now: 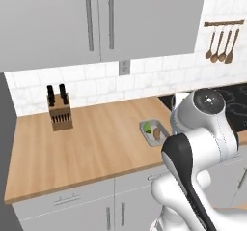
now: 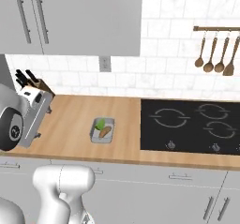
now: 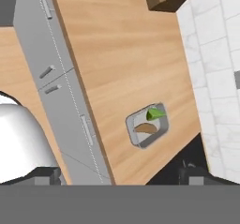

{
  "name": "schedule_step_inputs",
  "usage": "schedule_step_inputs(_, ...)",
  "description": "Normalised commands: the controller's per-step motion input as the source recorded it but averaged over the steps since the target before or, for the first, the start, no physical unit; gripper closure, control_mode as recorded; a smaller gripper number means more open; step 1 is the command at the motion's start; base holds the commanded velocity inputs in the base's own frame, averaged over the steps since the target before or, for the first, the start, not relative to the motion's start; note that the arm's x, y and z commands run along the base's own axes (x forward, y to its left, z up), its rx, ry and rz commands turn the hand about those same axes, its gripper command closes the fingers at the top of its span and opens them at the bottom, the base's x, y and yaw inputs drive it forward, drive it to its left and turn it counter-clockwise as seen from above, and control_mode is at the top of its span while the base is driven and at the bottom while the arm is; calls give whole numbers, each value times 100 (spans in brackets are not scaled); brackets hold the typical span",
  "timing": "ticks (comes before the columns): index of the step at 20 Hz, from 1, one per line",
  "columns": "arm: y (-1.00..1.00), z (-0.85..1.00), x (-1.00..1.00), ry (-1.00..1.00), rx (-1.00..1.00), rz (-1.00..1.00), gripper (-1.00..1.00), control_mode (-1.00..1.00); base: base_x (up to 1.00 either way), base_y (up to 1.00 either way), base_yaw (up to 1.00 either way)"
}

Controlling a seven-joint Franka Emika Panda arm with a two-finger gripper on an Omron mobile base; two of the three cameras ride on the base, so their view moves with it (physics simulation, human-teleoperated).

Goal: Take the meat container that has the fish and place it on the second highest rack of the freezer. Then take the vegetable container that has the lemon wedge and sweet potato and place it on the highest rack of the freezer.

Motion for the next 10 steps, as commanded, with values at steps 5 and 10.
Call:
schedule_step_inputs(5, 0, 0, 0, 0, 0, 0, -100, 100, 40, -39, 0)
schedule_step_inputs(10, -20, -1, 60, 0, 0, 0, -100, -100, 11, -7, 0)
